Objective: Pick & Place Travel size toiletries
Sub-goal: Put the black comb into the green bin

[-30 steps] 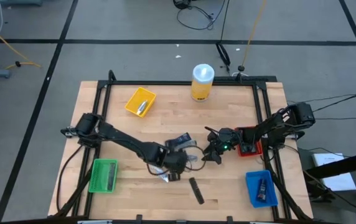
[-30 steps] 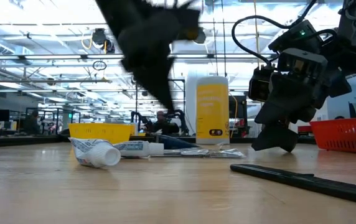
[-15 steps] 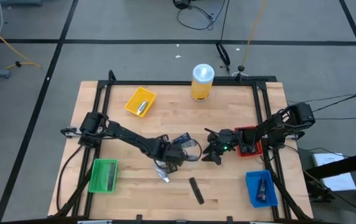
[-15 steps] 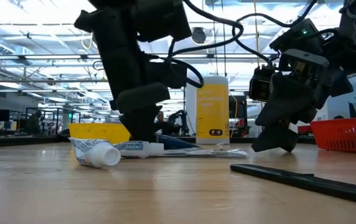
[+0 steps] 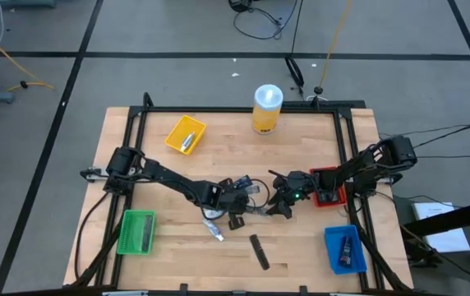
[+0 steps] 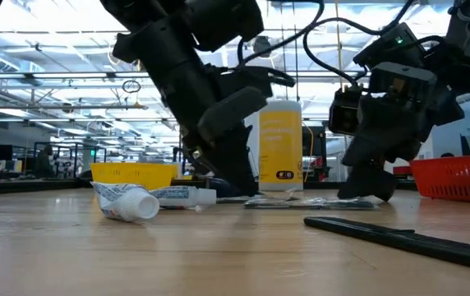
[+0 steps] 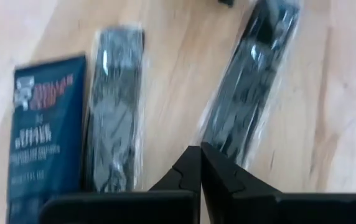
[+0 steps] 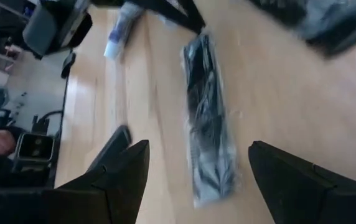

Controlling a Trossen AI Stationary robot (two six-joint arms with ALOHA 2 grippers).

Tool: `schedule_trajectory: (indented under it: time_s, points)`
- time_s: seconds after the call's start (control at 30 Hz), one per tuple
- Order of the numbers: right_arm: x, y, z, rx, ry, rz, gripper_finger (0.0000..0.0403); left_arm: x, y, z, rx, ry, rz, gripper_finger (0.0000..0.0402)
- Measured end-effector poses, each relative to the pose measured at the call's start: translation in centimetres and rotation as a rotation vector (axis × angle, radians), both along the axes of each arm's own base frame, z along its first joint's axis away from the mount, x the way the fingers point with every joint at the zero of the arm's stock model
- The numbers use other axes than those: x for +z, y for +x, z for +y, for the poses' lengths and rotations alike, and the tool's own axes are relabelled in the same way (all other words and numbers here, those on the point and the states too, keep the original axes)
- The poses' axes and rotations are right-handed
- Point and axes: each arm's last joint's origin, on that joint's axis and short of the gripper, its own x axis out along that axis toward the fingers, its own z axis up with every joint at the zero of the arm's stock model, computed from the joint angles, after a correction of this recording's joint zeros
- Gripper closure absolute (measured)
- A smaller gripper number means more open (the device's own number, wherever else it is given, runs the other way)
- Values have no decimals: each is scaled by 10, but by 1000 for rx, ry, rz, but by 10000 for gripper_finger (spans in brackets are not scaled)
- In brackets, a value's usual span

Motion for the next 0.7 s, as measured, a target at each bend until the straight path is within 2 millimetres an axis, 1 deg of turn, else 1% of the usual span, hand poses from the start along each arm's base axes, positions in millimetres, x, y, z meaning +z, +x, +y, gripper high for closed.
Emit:
schedule_trajectory:
  time_s: [0.1, 0.2, 0.27, 0.37, 0.53, 0.63, 0.7]
  points:
    - [7, -4, -1, 23, -1, 10, 138, 2, 1, 1, 15, 40, -19, 393]
    - [10, -9, 1, 13, -38, 41, 138, 12, 0, -1, 7, 33, -51, 399]
    - [12, -11, 3, 4, -64, 47, 138, 16, 0, -5, -19, 16, -61, 399]
    - [12, -11, 6, 18, -72, 38, 138, 11, -2, -9, -48, -6, -32, 395]
    - [13, -12, 13, 25, -97, 29, 138, 1, -3, -6, -16, 9, -4, 400]
    - [13, -13, 16, 21, -111, 30, 138, -7, -6, -5, -6, 14, 19, 396]
    - [12, -14, 17, 14, -112, 45, 138, -13, -3, -4, -6, 4, 3, 395]
